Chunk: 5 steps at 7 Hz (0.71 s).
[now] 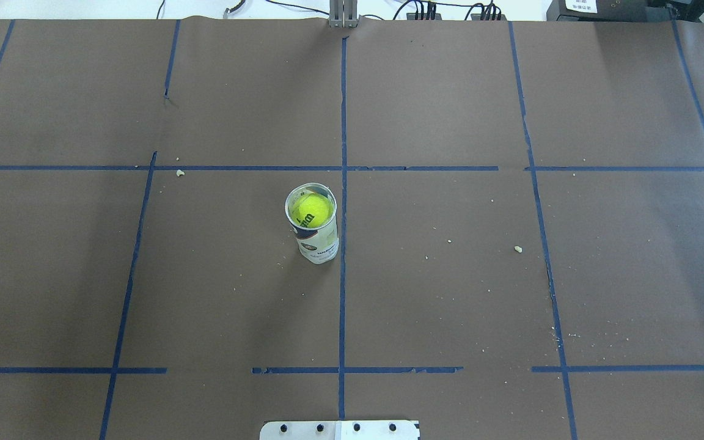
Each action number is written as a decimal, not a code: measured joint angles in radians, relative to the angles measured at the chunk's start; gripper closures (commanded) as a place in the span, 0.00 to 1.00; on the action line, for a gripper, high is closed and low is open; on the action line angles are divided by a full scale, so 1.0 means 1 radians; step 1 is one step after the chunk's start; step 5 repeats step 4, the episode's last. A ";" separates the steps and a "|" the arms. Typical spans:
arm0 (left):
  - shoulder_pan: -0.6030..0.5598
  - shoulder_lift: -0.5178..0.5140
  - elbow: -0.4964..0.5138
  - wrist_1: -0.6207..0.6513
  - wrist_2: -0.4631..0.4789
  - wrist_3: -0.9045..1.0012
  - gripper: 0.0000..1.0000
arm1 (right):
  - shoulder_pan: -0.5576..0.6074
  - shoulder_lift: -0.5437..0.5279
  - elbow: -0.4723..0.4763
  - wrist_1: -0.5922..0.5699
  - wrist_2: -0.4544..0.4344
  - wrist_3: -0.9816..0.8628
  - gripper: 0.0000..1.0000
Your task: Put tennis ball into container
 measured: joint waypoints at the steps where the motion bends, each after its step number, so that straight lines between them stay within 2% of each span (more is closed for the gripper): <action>1: 0.000 0.000 -0.004 -0.001 0.002 0.000 0.00 | 0.000 0.000 0.000 0.000 0.000 0.000 0.00; 5: 0.001 -0.003 -0.006 0.000 0.001 0.000 0.00 | 0.000 0.000 0.000 0.000 0.000 0.000 0.00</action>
